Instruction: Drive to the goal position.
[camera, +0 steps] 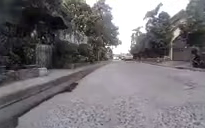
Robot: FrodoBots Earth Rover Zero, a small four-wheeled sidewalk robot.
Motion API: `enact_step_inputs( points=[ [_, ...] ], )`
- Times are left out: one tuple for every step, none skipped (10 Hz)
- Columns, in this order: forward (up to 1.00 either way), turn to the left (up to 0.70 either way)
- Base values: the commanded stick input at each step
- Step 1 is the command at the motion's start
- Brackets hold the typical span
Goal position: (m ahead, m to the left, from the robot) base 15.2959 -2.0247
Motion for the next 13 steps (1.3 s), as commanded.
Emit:
enact_step_inputs(
  points=[
    [1.0, 0.05],
    [1.0, -0.01],
    [1.0, -0.07],
    [1.0, -0.12],
    [1.0, -0.18],
    [1.0, -0.24],
    [1.0, -0.28],
    [1.0, -0.28],
    [1.0, -0.28],
    [1.0, -0.28],
    [1.0, -0.28],
    [1.0, -0.28],
    [1.0, -0.28]
  ],
)
